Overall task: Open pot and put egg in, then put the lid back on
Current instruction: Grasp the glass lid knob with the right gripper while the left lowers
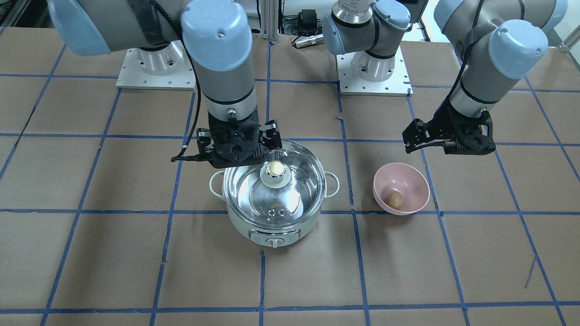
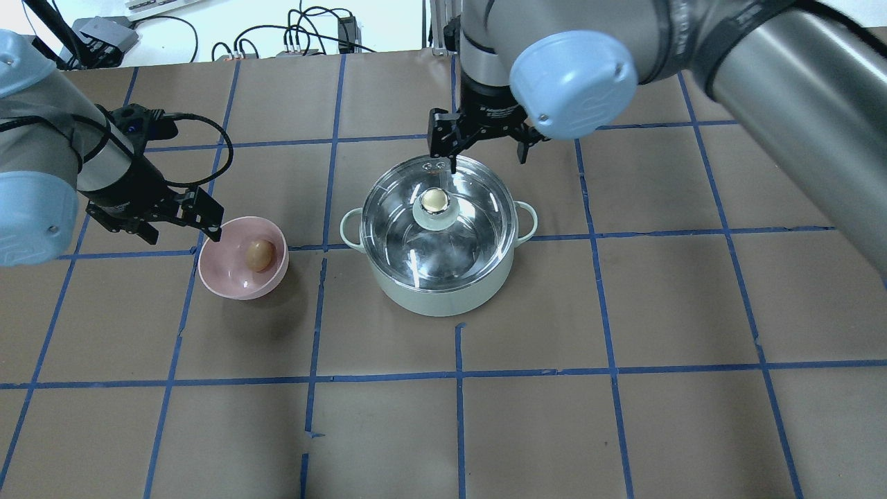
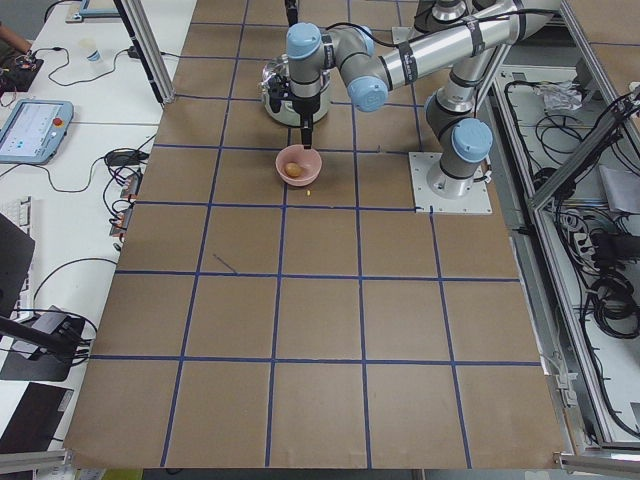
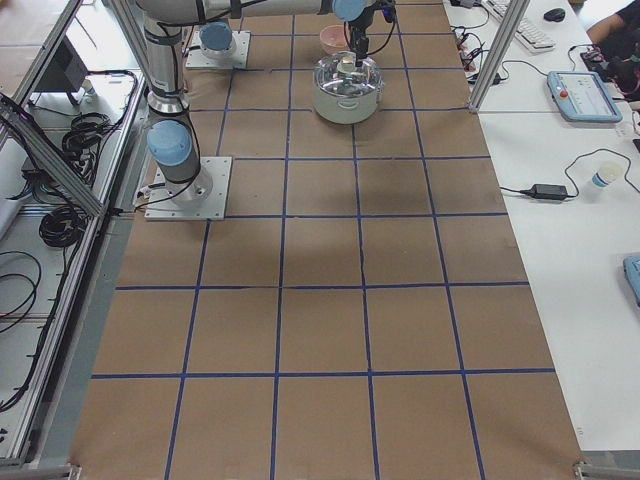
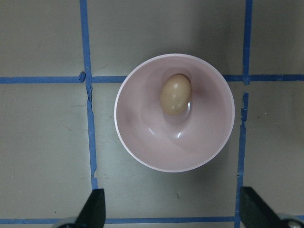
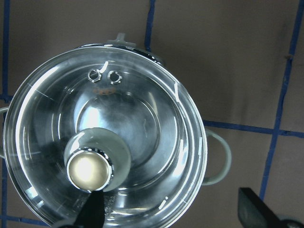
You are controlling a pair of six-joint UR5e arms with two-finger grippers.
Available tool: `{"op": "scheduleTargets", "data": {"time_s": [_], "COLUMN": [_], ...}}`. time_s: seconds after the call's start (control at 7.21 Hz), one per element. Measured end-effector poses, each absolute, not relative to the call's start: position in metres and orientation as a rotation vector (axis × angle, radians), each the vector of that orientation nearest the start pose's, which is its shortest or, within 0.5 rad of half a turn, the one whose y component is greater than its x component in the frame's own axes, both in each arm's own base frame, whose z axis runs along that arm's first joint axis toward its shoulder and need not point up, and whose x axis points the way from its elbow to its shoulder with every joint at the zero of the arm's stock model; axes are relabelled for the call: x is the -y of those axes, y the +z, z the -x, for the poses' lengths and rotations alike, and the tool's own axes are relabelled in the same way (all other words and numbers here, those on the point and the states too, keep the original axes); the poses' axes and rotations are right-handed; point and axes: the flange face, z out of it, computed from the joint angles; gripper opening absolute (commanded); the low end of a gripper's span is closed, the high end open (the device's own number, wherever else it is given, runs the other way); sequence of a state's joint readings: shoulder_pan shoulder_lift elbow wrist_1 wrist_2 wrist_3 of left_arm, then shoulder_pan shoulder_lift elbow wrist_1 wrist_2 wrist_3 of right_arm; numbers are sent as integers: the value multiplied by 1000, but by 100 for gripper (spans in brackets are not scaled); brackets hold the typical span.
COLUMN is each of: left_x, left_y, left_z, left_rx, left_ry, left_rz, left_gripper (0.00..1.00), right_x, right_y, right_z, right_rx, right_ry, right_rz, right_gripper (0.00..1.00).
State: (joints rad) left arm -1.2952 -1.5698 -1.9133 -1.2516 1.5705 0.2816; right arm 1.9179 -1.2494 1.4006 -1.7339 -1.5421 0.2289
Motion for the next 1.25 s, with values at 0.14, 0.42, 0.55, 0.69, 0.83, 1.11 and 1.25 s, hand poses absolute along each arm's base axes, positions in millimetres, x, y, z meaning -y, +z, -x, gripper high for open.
{"op": "scheduleTargets", "data": {"time_s": [0.14,0.42,0.55,0.69,0.83,1.11,1.25], "left_x": [491,501,502,502,501,499,498], "left_y": [342,315,306,297,290,282,277], "left_z": [-1,-4,-5,-4,-4,-2,-1], "left_rx": [-3145,-3138,-3135,-3134,-3133,-3134,-3142], "left_ry": [14,-20,-34,-47,-64,-83,-83], "left_rz": [-15,-27,-30,-31,-42,-126,-159], "left_gripper": [100,100,100,100,100,99,99], "right_x": [538,532,530,530,531,532,532], "right_y": [392,369,361,356,352,344,342], "right_z": [-362,-383,-385,-386,-386,-388,-390], "right_rx": [-3104,-3107,-3112,-3113,-3111,-3108,-3108], "right_ry": [-5,14,26,27,19,7,2], "right_rz": [134,105,103,103,102,104,109], "right_gripper": [99,99,97,96,95,81,70]}}
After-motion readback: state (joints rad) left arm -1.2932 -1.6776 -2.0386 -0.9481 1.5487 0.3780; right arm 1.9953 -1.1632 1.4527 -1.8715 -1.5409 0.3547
